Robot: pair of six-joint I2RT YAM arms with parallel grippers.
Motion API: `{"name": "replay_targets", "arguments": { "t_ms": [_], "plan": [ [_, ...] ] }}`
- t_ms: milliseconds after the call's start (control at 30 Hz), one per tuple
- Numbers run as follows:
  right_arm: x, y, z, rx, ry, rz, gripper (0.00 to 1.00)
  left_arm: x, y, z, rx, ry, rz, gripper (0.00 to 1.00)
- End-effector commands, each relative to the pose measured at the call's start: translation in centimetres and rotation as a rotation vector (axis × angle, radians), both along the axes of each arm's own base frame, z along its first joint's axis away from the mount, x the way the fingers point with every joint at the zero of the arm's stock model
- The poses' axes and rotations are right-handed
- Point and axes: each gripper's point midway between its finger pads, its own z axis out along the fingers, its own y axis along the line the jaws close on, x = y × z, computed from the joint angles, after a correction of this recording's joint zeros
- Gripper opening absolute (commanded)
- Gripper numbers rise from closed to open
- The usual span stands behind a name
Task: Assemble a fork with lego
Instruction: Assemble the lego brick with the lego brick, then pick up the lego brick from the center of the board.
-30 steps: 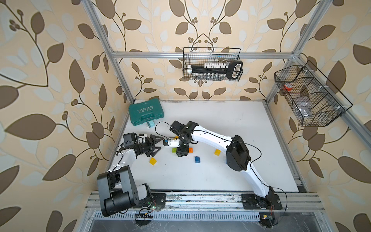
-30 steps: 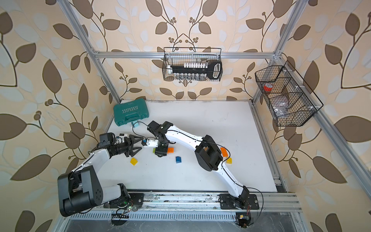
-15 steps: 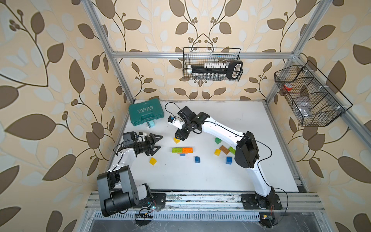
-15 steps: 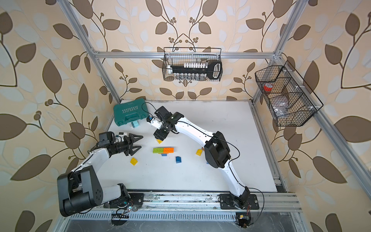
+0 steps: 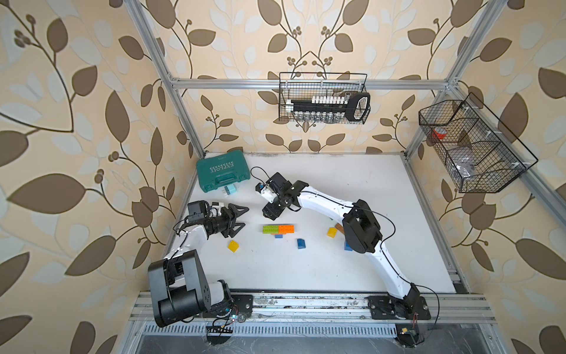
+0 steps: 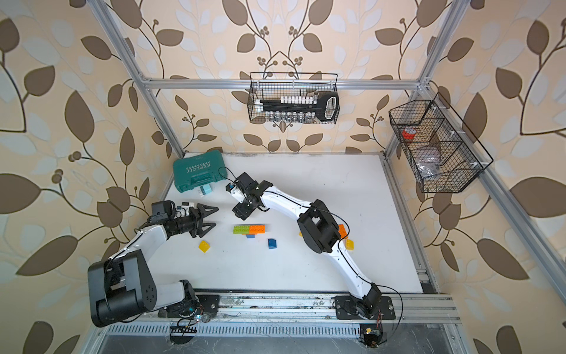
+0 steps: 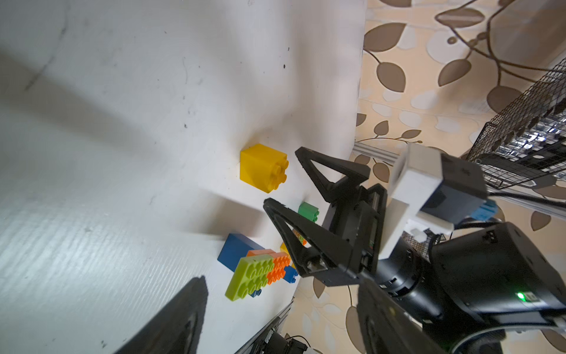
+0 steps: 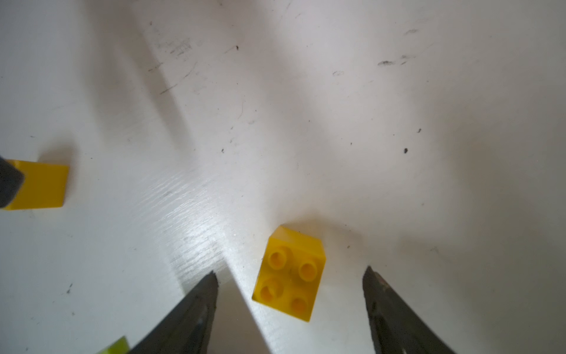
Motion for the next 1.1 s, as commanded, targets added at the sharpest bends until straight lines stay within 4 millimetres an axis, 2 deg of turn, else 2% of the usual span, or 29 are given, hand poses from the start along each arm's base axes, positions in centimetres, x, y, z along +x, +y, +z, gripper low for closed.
{"name": "replay_targets", "arguments": {
  "t_ms": [0, 167, 333, 467, 567, 700, 900, 1000, 1067],
  "plan": [
    [0.5, 0.8, -0.6, 0.001, -0.021, -0.038, 0.72, 0.8, 0.8, 0.8, 0.037, -0.050, 0.001, 0.79],
    [0.5, 0.5, -1.3, -0.028, -0.030, -0.054, 0.61, 0.8, 0.7, 0.7, 0.036, -0.049, 0.000, 0.79],
    [0.3, 0.2, -1.0, -0.032, -0.030, -0.060, 0.38, 0.8, 0.8, 0.7, 0.037, -0.047, 0.002, 0.79],
    [0.0, 0.1, -0.4, -0.013, -0.007, -0.043, 0.30, 0.6, 0.8, 0.6, 0.038, -0.044, 0.000, 0.79],
    [-0.1, -0.2, 1.5, 0.028, -0.014, -0.021, 0.25, 0.5, 0.6, 0.5, 0.031, -0.034, -0.009, 0.79],
    [-0.3, -1.4, 5.5, 0.102, -0.050, 0.047, 0.22, -0.1, 0.0, 0.2, 0.000, -0.013, -0.040, 0.77],
    [-2.6, -3.9, 10.6, 0.183, -0.073, 0.209, 0.21, -1.9, -2.1, -0.6, -0.013, 0.032, -0.109, 0.71],
    [-4.8, -4.5, 11.8, 0.194, -0.073, 0.314, 0.23, -2.4, -3.6, -1.1, -0.001, 0.052, -0.147, 0.68],
    [-5.9, -4.8, 11.9, 0.196, -0.059, 0.365, 0.23, -2.6, -4.5, -1.6, 0.011, 0.066, -0.172, 0.65]
  ]
}}
